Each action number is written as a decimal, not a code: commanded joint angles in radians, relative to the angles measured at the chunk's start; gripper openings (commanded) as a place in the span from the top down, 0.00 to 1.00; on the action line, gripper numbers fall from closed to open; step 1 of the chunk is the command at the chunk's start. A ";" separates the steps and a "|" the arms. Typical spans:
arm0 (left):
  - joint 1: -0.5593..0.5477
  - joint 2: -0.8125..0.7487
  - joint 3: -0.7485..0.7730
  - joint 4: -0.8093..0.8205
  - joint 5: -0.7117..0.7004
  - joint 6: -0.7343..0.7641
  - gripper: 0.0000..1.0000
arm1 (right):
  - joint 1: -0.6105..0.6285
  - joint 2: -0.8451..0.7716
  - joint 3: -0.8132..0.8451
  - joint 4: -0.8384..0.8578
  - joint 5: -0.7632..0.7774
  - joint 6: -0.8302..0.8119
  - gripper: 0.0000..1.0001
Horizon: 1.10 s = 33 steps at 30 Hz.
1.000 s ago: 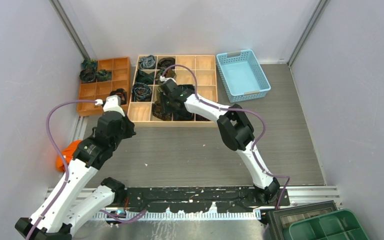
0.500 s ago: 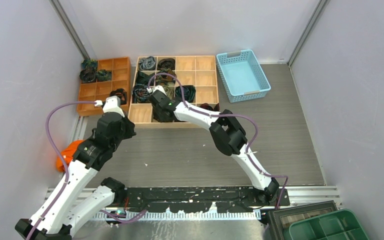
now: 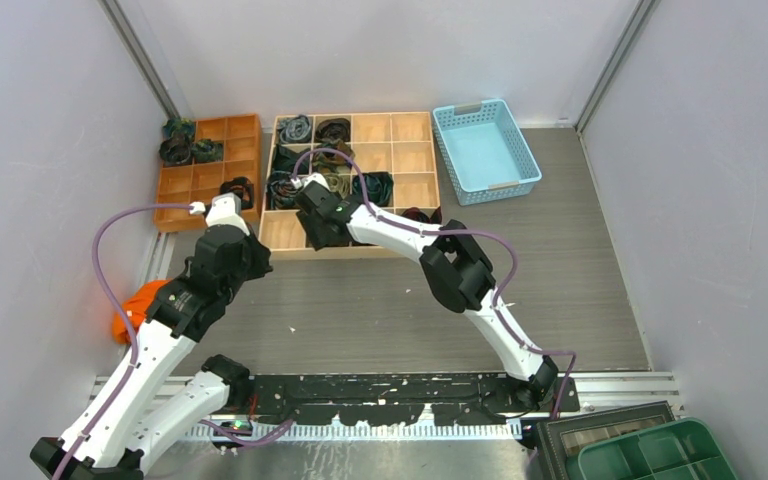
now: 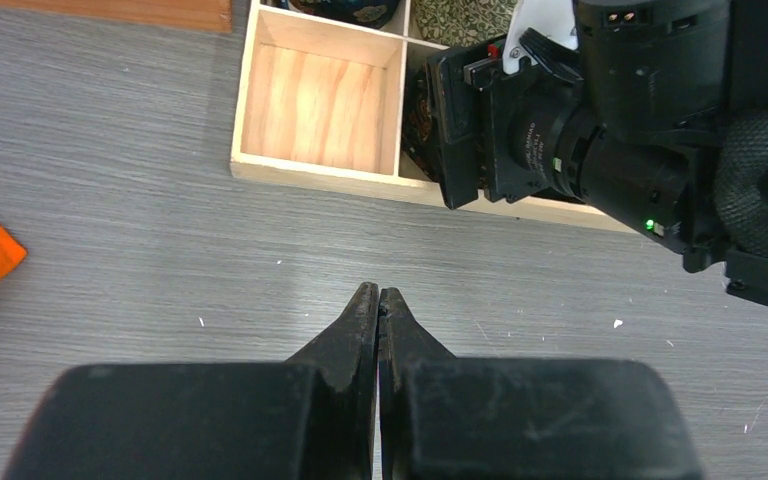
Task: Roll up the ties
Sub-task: Place the tie in the storage box, then reset both arms
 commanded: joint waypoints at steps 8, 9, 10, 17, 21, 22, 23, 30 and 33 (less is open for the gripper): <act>0.005 0.005 0.043 0.010 0.013 -0.017 1.00 | 0.008 -0.129 -0.006 -0.134 -0.013 -0.022 0.13; 0.005 0.005 0.042 0.009 0.012 -0.016 1.00 | 0.007 -0.140 -0.006 -0.129 -0.016 -0.023 0.12; 0.005 0.005 0.043 0.010 0.009 -0.016 1.00 | 0.007 -0.151 -0.009 -0.124 -0.021 -0.022 0.03; 0.005 -0.008 0.063 -0.010 -0.034 -0.013 1.00 | 0.008 -0.273 -0.064 -0.073 0.026 0.004 0.00; 0.005 -0.027 0.068 -0.017 -0.064 -0.014 1.00 | 0.007 -0.349 -0.085 -0.066 0.087 0.029 0.00; 0.005 -0.029 0.069 -0.019 -0.068 -0.014 1.00 | 0.006 -0.364 -0.086 -0.070 0.099 0.035 0.00; 0.005 -0.030 0.070 -0.022 -0.070 -0.013 1.00 | 0.006 -0.379 -0.092 -0.071 0.117 0.043 0.00; 0.005 -0.025 0.067 -0.023 -0.056 -0.022 1.00 | 0.007 -0.511 -0.230 -0.026 0.252 0.079 0.00; 0.005 -0.016 0.067 -0.018 -0.050 -0.026 1.00 | 0.007 -0.545 -0.287 -0.027 0.323 0.092 0.00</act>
